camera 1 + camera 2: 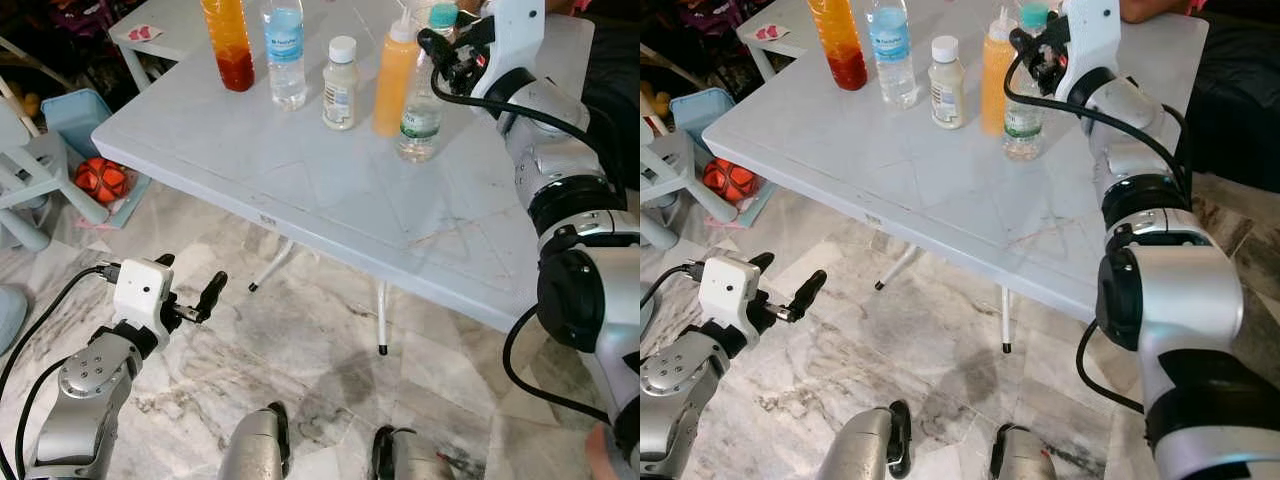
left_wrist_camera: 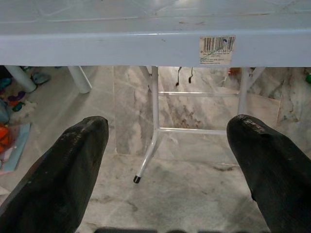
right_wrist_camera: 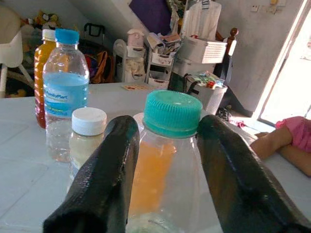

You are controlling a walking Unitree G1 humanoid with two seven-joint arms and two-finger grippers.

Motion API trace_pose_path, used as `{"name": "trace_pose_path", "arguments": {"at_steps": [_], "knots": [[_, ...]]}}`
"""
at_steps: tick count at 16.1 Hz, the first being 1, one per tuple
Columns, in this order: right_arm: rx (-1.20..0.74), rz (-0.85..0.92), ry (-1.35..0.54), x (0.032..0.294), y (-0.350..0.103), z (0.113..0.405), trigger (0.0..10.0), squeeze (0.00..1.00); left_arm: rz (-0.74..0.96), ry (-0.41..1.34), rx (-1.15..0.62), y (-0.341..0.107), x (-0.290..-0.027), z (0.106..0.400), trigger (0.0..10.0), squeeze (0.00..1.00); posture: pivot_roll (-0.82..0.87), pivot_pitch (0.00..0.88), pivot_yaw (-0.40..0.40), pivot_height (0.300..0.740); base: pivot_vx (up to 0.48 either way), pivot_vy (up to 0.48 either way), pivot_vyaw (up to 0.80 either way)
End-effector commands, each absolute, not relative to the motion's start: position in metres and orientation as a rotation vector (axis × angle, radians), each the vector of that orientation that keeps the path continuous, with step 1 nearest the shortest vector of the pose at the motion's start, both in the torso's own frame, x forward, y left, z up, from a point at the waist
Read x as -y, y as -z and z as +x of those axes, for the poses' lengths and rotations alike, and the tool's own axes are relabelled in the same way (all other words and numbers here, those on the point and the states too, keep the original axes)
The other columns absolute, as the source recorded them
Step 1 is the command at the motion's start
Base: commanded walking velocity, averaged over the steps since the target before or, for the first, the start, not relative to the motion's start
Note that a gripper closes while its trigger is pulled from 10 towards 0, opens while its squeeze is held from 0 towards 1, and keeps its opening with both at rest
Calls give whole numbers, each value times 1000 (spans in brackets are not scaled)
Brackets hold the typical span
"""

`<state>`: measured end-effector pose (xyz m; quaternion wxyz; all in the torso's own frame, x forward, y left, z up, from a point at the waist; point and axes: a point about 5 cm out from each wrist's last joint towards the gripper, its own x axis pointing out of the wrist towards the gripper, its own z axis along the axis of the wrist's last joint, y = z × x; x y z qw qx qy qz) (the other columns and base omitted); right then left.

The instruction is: Restocking fridge

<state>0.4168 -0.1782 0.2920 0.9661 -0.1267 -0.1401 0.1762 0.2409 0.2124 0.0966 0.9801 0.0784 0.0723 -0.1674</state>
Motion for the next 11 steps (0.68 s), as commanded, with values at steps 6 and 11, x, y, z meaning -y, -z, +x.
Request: {"name": "trace_pose_path", "arguments": {"at_steps": [6, 11], "knots": [[314, -253, -345, 180, -301, 417, 0, 0, 160, 320, -154, -93, -214, 240, 10000, 0, 211, 166, 58, 740, 0, 0, 0], [374, -223, -344, 179, -297, 413, 0, 0, 152, 316, -146, -92, -211, 243, 10000, 0, 196, 149, 49, 740, 0, 0, 0]]}}
